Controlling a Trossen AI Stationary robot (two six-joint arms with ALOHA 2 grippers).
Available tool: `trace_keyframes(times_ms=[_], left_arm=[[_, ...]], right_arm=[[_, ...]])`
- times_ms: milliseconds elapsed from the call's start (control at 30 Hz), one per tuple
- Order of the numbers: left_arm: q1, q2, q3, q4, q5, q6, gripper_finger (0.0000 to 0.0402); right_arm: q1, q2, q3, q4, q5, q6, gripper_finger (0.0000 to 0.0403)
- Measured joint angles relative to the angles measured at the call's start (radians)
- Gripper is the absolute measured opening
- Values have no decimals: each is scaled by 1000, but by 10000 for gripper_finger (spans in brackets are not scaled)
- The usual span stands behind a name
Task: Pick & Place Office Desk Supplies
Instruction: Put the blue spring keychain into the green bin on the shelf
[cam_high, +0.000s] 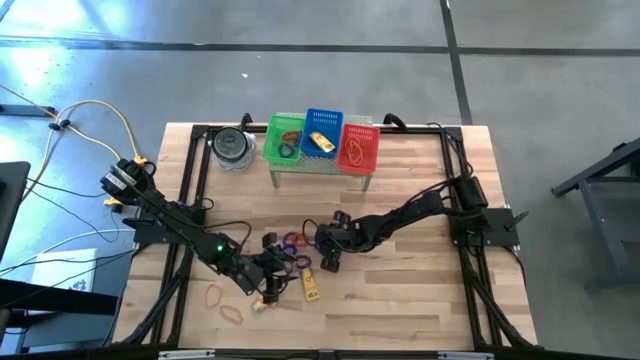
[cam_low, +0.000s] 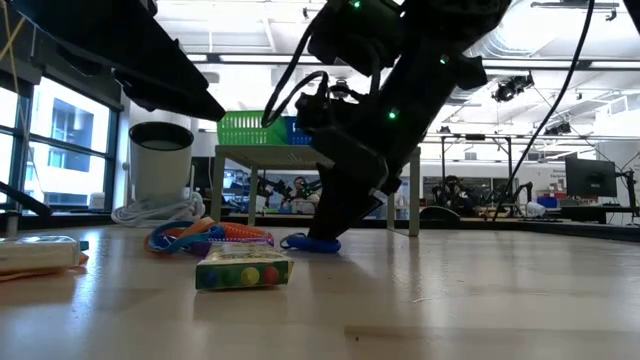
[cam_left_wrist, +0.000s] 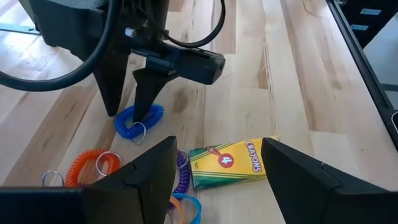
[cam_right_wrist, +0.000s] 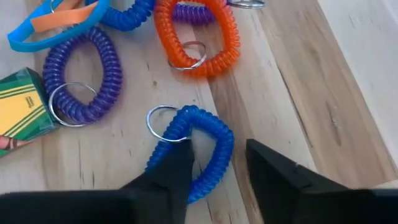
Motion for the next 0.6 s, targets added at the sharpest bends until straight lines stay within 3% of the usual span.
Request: trace_keyframes(times_ms=[200, 433, 600], left_arm=[[0, 0, 0, -16, 0, -1, 227], [0, 0, 0, -26, 0, 2, 227], [0, 0, 0, -26, -2, 10, 227]], right_arm=[[4, 1, -1, 4, 5, -46, 17], [80, -42, -9, -7, 172, -90, 7], [162, -135, -15, -82, 354, -99, 5]])
